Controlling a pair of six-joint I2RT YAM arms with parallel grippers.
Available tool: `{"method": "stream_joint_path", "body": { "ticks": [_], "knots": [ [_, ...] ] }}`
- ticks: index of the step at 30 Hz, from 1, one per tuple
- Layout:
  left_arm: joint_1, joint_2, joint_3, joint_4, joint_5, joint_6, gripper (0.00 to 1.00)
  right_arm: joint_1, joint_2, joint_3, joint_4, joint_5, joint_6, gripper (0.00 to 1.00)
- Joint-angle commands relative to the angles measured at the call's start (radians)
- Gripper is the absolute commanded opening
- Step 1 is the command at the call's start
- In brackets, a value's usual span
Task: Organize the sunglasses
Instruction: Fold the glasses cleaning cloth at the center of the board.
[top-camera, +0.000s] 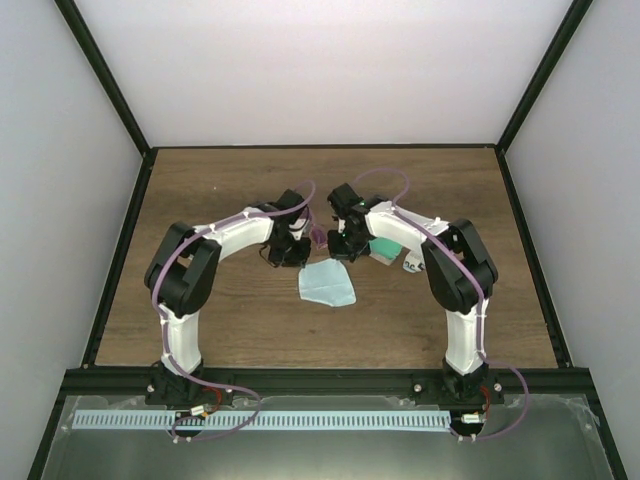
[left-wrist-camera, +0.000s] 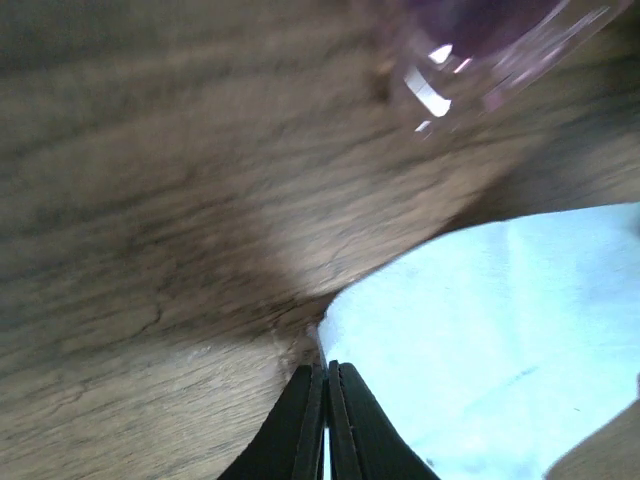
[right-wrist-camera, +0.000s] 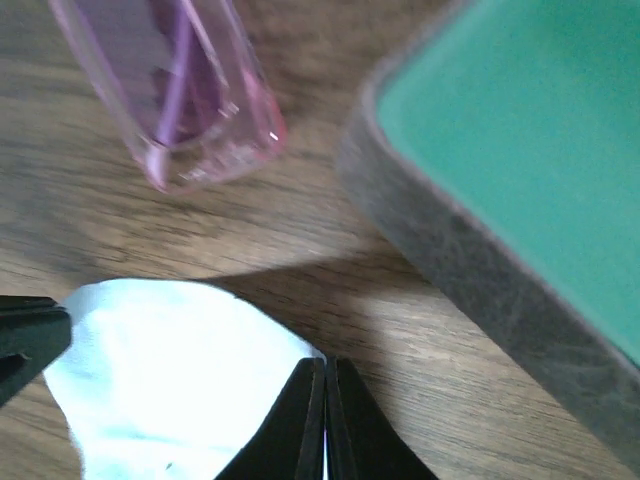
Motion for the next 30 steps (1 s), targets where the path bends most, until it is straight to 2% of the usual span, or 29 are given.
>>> {"method": "stream_joint_path", "body": {
  "ticks": [1, 9, 15, 30],
  "knots": [
    [-0.005, -0.058, 0.081, -0.024, -0.022, -0.008, 0.04, 0.008, -0.043, 0.082, -0.047, 0.019, 0.0, 0.01],
    [-0.005, -0.092, 0.151, -0.064, -0.064, -0.012, 0.04, 0.009, -0.082, 0.134, -0.088, 0.034, -0.008, 0.01],
    [-0.004, -0.087, 0.133, -0.062, -0.079, -0.015, 0.04, 0.009, -0.088, 0.113, -0.083, 0.04, -0.006, 0.01],
    [-0.005, -0.142, 0.205, -0.09, -0.067, -0.053, 0.04, 0.004, -0.141, 0.086, -0.075, 0.096, -0.003, 0.01]
  ]
}}
